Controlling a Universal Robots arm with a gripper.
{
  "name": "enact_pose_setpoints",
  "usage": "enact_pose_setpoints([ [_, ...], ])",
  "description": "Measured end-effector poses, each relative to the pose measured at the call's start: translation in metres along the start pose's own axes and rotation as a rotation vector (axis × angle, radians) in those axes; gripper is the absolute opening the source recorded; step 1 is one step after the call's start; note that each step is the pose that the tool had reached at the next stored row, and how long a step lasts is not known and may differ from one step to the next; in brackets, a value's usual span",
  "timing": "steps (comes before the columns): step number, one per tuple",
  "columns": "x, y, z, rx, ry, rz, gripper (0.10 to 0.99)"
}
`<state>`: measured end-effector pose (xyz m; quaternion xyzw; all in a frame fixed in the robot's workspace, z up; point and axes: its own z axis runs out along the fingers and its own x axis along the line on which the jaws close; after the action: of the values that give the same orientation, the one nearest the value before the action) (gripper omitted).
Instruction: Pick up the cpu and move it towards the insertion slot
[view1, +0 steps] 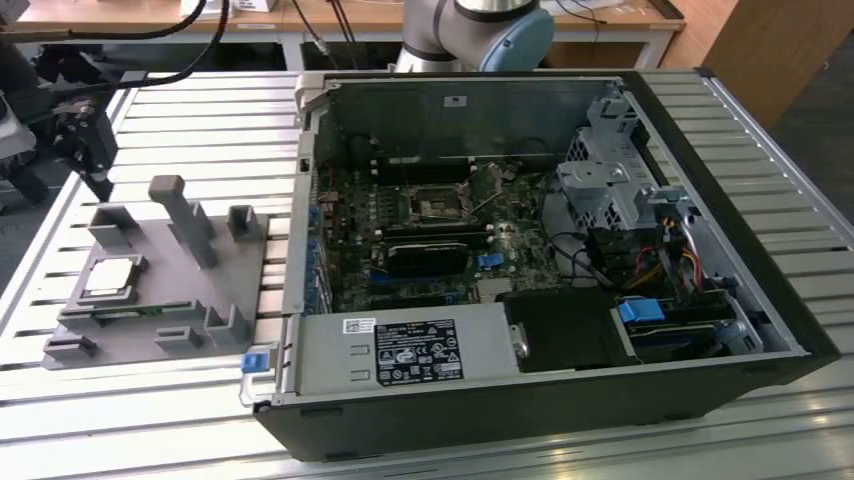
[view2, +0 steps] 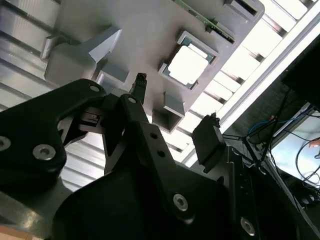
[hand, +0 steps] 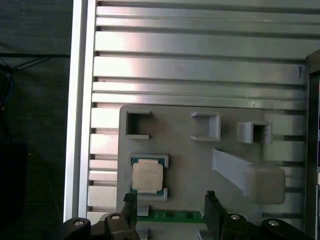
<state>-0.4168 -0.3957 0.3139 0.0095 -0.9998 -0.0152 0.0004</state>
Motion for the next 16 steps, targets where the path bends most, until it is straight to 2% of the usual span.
enact_pose_setpoints([
  [1, 0.0006, -0.0094, 0.0078, 0.0, 0.0001, 0.0, 0.647],
  [16, 0.0006, -0.0096, 0.0122, 0.0, 0.0, 0.0, 0.647],
])
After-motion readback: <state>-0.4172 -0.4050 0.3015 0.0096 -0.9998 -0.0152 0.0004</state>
